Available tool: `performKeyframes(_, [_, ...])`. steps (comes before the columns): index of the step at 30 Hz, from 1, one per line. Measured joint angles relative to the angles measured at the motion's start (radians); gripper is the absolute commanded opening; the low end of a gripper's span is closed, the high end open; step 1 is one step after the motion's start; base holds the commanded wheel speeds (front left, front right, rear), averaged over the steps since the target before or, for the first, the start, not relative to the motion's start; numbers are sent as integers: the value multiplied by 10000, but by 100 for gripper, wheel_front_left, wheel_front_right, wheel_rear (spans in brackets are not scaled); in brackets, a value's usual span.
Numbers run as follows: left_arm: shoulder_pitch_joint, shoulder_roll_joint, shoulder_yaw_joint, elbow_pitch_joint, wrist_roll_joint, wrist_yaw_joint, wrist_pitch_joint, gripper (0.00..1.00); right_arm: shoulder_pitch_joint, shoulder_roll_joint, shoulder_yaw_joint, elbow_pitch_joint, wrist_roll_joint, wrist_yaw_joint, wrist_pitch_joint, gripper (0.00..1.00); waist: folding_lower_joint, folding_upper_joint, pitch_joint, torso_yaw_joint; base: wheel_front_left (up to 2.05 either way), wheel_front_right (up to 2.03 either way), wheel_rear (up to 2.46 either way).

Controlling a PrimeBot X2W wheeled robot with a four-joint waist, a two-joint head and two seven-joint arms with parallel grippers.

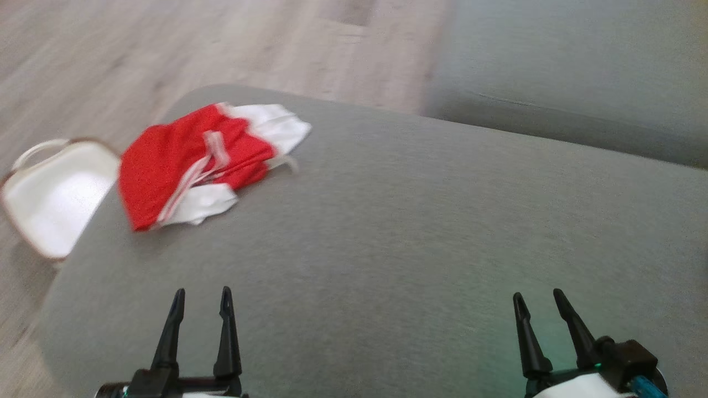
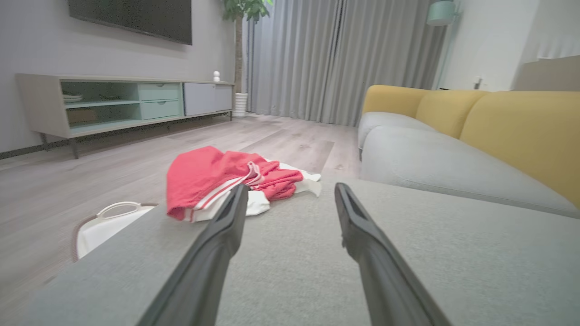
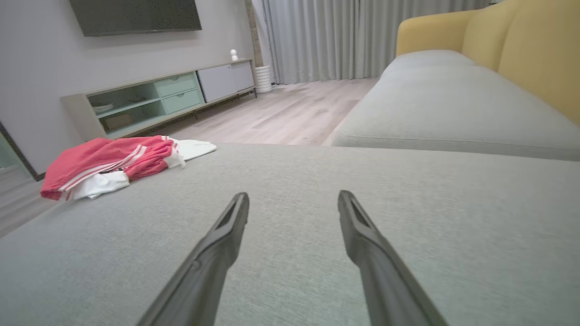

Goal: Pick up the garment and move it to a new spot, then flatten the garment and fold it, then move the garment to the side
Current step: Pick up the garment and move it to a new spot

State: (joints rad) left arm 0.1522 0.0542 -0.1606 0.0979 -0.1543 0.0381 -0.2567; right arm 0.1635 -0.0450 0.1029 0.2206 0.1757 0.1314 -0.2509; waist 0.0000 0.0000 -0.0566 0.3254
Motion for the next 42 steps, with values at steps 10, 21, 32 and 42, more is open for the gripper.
performKeyframes(10, [285,0,502,-441,-128,320,0,100,-379,8,441,182,-203,0,0,100,0,0,532,1852,0,0,0])
performKeyframes(21, [-2353,-33,1018,-650,15,-79,0,100,-743,-926,107,-224,-562,0,0,100,2,0,2211,2151,0,0,0])
performKeyframes(32, [-8649,81,1707,4529,-688,-393,1896,100,-1747,-2796,148,-1670,-842,0,347,100,4,0,4665,2222,0,0,0])
performKeyframes(42, [-11527,428,2293,9612,-1467,-393,4115,100,-2794,-3894,591,-3588,-685,0,1300,100,1,0,6245,1756,0,0,0])
